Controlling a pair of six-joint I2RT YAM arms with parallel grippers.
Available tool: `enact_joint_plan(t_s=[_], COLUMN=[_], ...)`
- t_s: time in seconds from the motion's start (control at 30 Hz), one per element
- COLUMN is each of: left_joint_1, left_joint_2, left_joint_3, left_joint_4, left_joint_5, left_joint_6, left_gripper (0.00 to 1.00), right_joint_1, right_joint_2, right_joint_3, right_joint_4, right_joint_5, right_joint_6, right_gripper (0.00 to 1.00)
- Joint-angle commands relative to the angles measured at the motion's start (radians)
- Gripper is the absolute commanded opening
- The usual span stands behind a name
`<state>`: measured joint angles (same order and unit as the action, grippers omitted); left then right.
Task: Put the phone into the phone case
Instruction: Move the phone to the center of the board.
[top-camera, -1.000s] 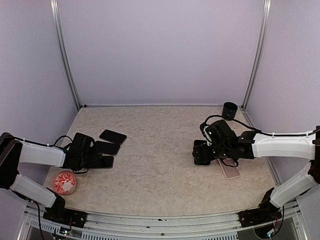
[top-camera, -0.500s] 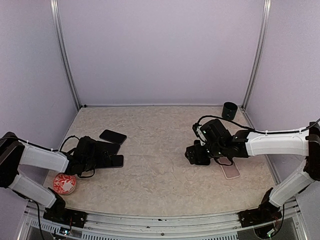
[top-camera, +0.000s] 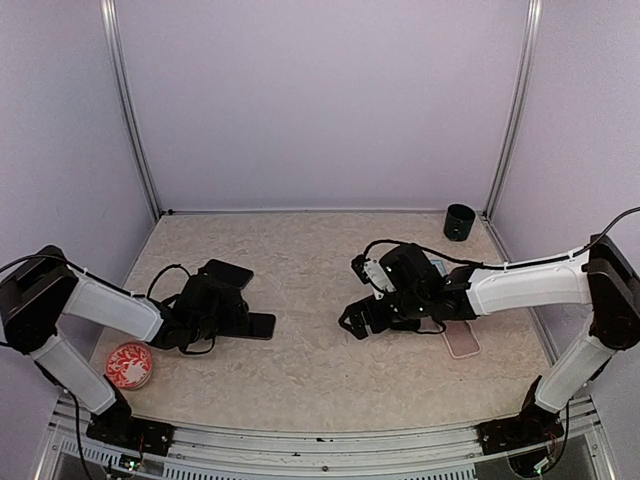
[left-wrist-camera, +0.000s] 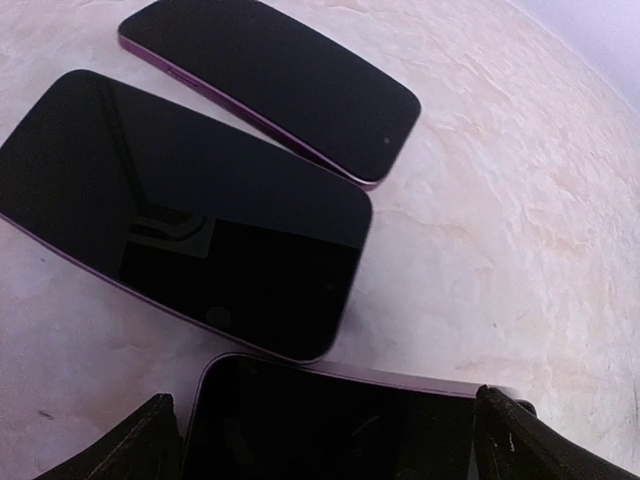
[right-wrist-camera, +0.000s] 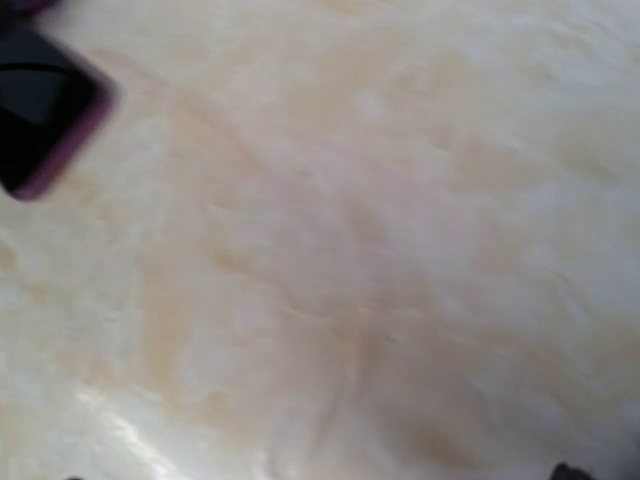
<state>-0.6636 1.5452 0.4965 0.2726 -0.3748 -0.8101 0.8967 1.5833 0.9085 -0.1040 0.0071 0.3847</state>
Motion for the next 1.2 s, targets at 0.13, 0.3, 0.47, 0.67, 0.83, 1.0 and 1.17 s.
enact_joint_plan(t_s=[0.13, 0.3, 0.47, 0.67, 0.83, 1.0, 1.17], left_joint_1=[-0.107, -0.156, -0.185, -0.19, -0.19, -0.198, -0.23], left_joint_2=[0.106, 0.161, 0.192, 0.165, 0.059, -0.084, -0.222], left_joint_3=[0.034, 0.077, 0.098, 0.083, 0.051, 0.037, 0.023], left_joint_4=[-0.023, -0.012, 0.017, 0.032, 0.012, -0.07, -0.159], left_joint_5=[0.078, 0.077, 0.084, 0.089, 0.07, 0.03, -0.027], left_joint_6=[-0.048, -0.048, -0.044, -0.042, -0.047, -0.056, -0.066], left_gripper=[0.99, 0.99, 0.99, 0.99, 0.99, 0.99, 0.99], right_joint_1=[0.014, 0.033, 0.037, 0.036, 0.036, 0.035, 0.036], right_joint_2=[0.052, 0.069, 0.086, 0.131, 0.228, 0.347, 0.419], right_joint_3=[0.014, -0.008, -0.034, -0.004, 0.117, 0.254, 0.31], right_joint_4=[0.145, 0.189, 0.259, 0.275, 0.214, 0.131, 0.127], right_joint_5=[-0.162, -0.175, -0.183, -0.24, -0.28, -0.317, -0.346], right_joint_6=[-0.155, -0.325, -0.495, -0.655, -0.681, -0.675, -0.68], right_gripper=[1.0, 1.0, 1.0, 1.0, 1.0, 1.0, 1.0])
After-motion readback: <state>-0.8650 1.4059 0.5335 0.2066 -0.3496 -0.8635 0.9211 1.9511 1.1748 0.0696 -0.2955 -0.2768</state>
